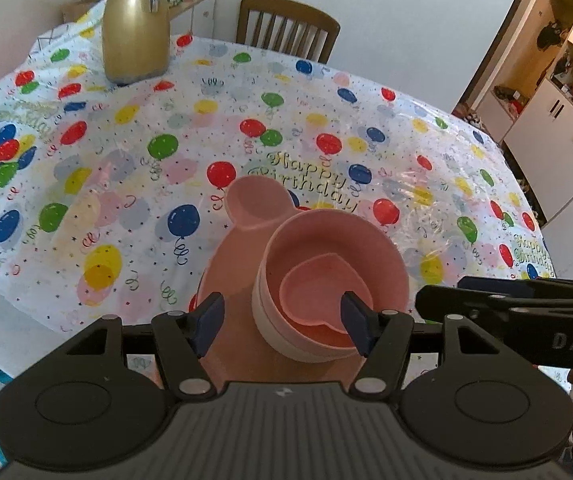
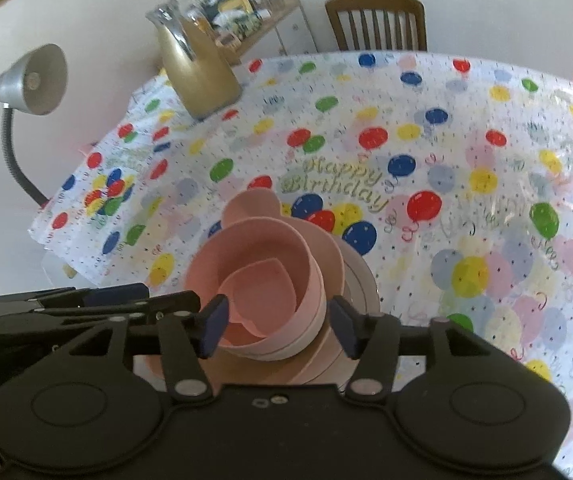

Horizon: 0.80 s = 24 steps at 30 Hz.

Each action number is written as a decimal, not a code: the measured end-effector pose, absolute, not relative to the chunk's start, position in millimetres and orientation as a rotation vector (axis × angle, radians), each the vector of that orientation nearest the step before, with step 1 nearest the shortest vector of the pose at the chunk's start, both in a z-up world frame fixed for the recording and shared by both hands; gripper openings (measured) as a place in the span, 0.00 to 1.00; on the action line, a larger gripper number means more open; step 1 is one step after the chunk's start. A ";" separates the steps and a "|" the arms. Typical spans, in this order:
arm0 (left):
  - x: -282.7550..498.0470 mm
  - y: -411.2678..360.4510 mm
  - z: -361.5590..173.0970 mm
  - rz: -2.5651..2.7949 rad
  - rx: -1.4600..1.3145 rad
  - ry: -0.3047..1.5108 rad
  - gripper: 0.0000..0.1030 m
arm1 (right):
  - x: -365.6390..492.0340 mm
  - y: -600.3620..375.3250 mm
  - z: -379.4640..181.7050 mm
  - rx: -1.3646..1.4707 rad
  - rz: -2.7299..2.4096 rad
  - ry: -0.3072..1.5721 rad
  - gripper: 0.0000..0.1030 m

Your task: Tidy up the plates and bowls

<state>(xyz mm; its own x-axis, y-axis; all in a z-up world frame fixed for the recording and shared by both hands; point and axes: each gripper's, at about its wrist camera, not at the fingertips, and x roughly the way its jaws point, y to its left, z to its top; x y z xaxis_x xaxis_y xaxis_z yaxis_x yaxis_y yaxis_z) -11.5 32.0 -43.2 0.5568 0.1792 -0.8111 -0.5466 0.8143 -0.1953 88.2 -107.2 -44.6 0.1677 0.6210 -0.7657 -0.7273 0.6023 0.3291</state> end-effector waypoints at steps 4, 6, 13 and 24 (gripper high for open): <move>-20.4 20.9 -34.5 0.451 -0.433 0.848 0.62 | 79.2 -120.2 -32.8 -0.120 1.006 0.953 0.70; -24.8 15.6 -31.1 0.449 -0.429 0.833 0.65 | 74.1 -127.0 -27.1 -0.125 1.023 0.907 0.77; -37.9 -4.5 -20.6 0.488 -0.427 0.778 0.78 | 60.9 -151.5 -13.0 -0.149 1.086 0.760 0.91; -48.0 -45.3 -11.4 0.561 -0.435 0.695 0.98 | 59.5 -188.2 -5.4 -0.144 1.156 0.684 1.00</move>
<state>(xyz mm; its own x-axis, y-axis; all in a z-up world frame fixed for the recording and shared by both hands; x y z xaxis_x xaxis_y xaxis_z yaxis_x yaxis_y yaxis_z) -48.0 -45.3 -11.4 0.6330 0.3336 -0.6986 -0.6121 0.7682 -0.1878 59.5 -188.2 -5.4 0.2266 0.7929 -0.5657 -0.8774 0.4183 0.2349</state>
